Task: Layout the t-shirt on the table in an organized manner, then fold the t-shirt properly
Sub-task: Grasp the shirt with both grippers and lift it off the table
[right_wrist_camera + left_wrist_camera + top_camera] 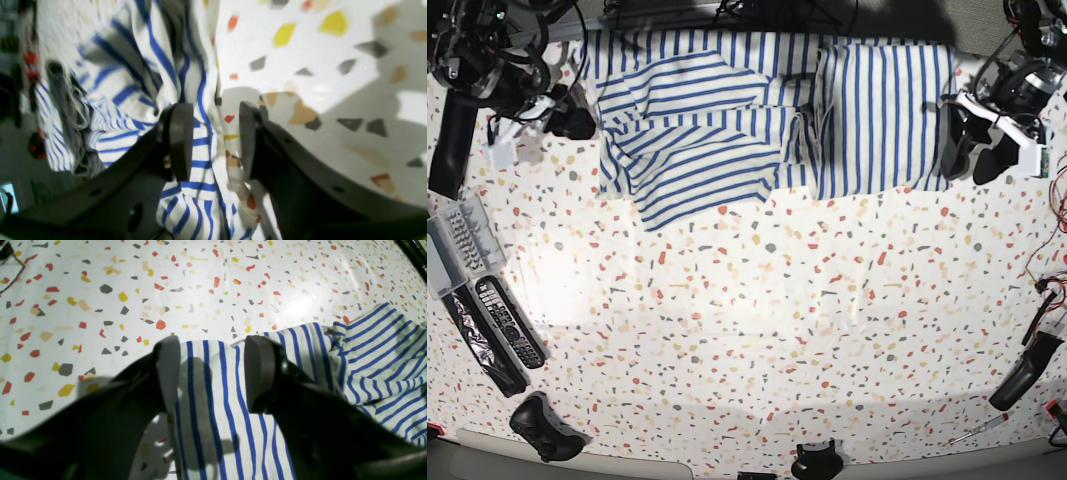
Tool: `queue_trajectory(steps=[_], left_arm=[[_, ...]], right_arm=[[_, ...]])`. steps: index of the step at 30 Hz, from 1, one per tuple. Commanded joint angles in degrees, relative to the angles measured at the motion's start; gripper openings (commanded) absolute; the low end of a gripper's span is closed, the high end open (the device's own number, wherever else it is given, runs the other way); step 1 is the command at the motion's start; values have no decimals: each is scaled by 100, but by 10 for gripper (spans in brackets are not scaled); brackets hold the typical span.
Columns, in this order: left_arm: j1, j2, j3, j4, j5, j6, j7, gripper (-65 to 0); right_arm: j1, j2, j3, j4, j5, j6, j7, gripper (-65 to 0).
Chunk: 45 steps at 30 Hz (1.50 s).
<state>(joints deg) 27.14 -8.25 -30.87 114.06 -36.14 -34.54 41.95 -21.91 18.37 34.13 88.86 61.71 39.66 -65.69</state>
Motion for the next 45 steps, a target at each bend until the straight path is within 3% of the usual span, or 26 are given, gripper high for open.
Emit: queue_trajectory(steps=[1, 8, 12, 24, 33, 36, 38, 45], left_arm=[[2, -37, -26, 105, -122, -20, -153, -366], [44, -37, 11, 105, -201, -24, -85, -366], [162, -35, 273, 105, -439, -284, 63, -366], [175, -37, 520, 105, -433, -282, 44, -366], [177, -37, 520, 105, -138, -280, 44, -366], [179, -35, 520, 105, -138, -280, 44, -367], [177, -35, 520, 105, -138, -280, 44, -367], [177, -35, 520, 105, -138, -280, 44, -367]], right_arm=[[13, 70, 42, 63, 205, 34, 48, -429], [35, 66, -553, -704, 254, 34, 52, -429], [68, 63, -684, -1019, 787, 34, -13, -429], [190, 11, -675, -1019, 2329, 34, -1431, -425], [223, 48, -673, -1019, 2312, 34, -1431, -425], [221, -20, -680, -1019, 1429, 34, -798, -425], [225, -98, -680, -1019, 1215, 34, -573, -425], [501, -479, -691, -1019, 1189, 34, -898, -430]])
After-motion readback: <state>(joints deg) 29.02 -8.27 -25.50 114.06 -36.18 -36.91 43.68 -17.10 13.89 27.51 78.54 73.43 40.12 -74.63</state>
